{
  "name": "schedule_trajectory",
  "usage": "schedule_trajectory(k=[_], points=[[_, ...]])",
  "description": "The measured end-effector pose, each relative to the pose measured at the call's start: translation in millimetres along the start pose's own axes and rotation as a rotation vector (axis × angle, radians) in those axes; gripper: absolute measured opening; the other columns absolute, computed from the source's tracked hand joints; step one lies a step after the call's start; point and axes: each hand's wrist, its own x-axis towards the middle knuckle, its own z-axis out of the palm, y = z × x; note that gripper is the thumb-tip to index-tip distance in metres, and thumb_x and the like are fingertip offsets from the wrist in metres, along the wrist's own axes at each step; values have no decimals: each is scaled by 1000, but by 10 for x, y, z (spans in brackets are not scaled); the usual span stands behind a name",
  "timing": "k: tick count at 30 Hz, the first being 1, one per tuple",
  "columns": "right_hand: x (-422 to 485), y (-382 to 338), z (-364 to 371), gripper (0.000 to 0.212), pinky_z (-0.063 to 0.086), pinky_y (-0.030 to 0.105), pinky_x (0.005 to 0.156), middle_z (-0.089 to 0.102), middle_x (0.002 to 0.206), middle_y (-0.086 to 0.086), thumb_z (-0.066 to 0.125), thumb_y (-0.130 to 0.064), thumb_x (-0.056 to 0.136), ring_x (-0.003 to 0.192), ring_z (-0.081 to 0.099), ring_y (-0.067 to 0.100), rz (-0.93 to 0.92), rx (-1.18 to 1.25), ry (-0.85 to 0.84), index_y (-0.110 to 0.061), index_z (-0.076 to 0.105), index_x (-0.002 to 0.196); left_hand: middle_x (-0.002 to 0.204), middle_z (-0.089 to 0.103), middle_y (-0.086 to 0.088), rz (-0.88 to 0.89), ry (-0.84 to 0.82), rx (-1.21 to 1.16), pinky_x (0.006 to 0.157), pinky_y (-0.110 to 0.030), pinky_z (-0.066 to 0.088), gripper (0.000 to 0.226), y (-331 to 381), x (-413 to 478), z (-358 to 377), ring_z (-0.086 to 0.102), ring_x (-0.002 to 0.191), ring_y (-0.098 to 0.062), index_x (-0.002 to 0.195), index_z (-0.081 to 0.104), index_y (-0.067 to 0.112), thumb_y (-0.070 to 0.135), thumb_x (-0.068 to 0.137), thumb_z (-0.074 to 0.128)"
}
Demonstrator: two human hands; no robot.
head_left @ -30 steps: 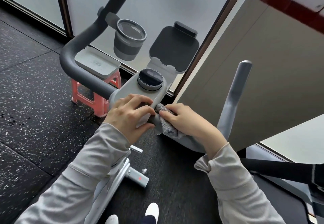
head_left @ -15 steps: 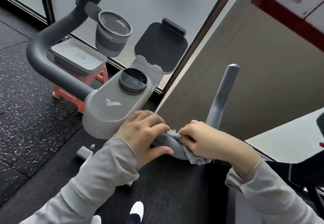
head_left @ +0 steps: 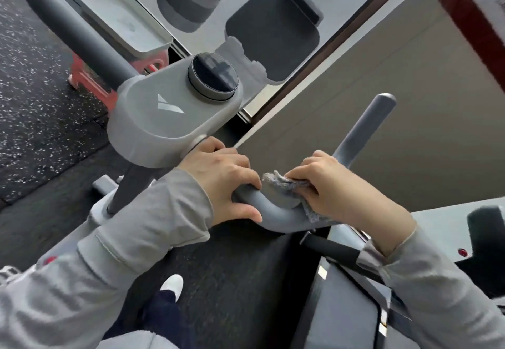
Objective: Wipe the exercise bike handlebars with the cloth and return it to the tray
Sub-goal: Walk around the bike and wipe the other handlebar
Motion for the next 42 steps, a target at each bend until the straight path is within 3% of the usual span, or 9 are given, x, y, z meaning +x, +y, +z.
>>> schedule_trajectory(k=[5, 9, 16, 23, 26, 30, 37, 39, 42], points=[[-115, 166, -39, 22, 37, 33, 69, 53, 71, -9, 59, -5, 86, 86, 46, 25, 141, 149, 265, -13, 59, 106, 109, 61, 18, -23, 5, -10, 98, -23, 12, 52, 6, 7, 20, 49, 107, -1, 108, 61, 41, 72, 67, 53], [-100, 381, -35, 17, 47, 38, 70, 67, 78, 10, 65, 6, 78, 81, 51, 31, 113, 62, 332, -5, 65, 91, 107, 61, 19, -24, 38, -6, 98, -21, 10, 54, -16, 15, 52, 47, 104, 2, 108, 60, 41, 73, 66, 50], [-28, 615, -52, 12, 38, 18, 77, 70, 83, 14, 69, 7, 76, 81, 57, 34, 92, -14, 495, -1, 70, 85, 107, 57, 23, -15, 45, 5, 99, -19, 7, 57, -45, 19, 107, 43, 105, 6, 111, 56, 44, 77, 67, 43], [37, 848, -219, 10, 39, 23, 82, 70, 91, 20, 64, 4, 79, 85, 57, 37, 152, -93, 694, 4, 70, 87, 110, 53, 25, 9, 16, -3, 100, -17, 3, 63, -53, 19, 118, 40, 107, 8, 117, 51, 44, 79, 67, 37], [43, 968, -358, 13, 38, 21, 81, 69, 93, 22, 62, 5, 79, 87, 57, 38, 179, -125, 755, 5, 69, 90, 103, 58, 22, 4, 55, -96, 98, -17, 8, 58, -34, -4, 80, 48, 103, 3, 110, 60, 42, 77, 66, 48], [82, 1121, -541, 18, 39, 26, 83, 68, 95, 23, 60, 6, 79, 93, 55, 38, 244, -185, 757, 7, 69, 95, 83, 67, 16, -3, 56, -151, 92, -21, 19, 46, -18, -19, 2, 61, 85, -6, 87, 71, 35, 69, 59, 57], [49, 1210, -684, 22, 33, 16, 78, 70, 90, 21, 60, 3, 78, 96, 55, 34, 331, -90, 633, -3, 71, 97, 84, 68, 15, -5, 51, -143, 92, -22, 20, 47, -11, -15, 18, 62, 85, -9, 88, 72, 34, 68, 58, 62], [65, 1185, -697, 23, 36, 21, 80, 70, 89, 19, 59, 4, 79, 98, 53, 34, 344, -81, 601, -4, 71, 97, 81, 69, 15, -14, 47, -151, 90, -23, 22, 47, -8, -12, 10, 64, 81, -8, 85, 72, 34, 67, 56, 56], [66, 1103, -675, 25, 45, 38, 79, 69, 87, 20, 57, 10, 76, 94, 50, 37, 319, -143, 570, 0, 70, 95, 93, 67, 17, -28, 40, -142, 95, -19, 18, 56, -16, 0, 8, 58, 94, -4, 96, 69, 37, 71, 57, 48]])
